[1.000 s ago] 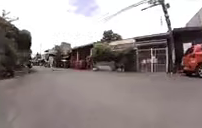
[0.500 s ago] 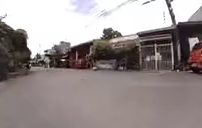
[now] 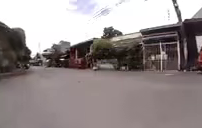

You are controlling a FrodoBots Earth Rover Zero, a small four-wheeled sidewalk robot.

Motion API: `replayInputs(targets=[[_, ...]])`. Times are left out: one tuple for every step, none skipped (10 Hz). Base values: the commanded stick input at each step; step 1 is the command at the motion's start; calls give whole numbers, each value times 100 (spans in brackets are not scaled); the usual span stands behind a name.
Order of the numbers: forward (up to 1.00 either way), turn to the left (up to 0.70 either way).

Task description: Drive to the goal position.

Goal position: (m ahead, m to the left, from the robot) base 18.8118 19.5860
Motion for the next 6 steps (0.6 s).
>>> replayInputs(targets=[[100,0],[100,0],[100,0],[100,0],[100,0],[100,0]])
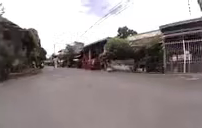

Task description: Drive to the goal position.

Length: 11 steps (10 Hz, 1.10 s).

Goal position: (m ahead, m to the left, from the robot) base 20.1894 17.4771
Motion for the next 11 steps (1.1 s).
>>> replayInputs(targets=[[100,0],[100,0],[100,5],[100,31],[100,40],[100,32],[100,11],[100,0],[100,0],[100,0],[100,0]])
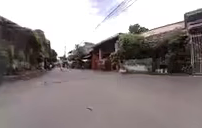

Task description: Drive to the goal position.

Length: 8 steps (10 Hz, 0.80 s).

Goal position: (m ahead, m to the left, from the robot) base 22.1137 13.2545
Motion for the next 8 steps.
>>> replayInputs(targets=[[100,0],[100,0],[100,0],[100,0],[100,0],[100,20],[100,36],[100,40]])
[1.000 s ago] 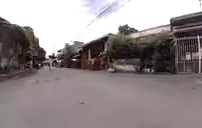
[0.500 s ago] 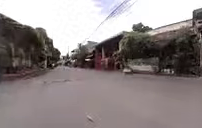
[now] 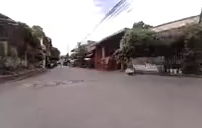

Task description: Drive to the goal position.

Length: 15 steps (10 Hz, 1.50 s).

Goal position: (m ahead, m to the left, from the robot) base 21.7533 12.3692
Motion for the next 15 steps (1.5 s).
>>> replayInputs(targets=[[100,40],[100,0],[100,0],[100,0],[100,0],[100,0],[100,0],[100,0],[100,0],[100,0],[100,0],[100,0],[94,0],[85,0],[85,0]])
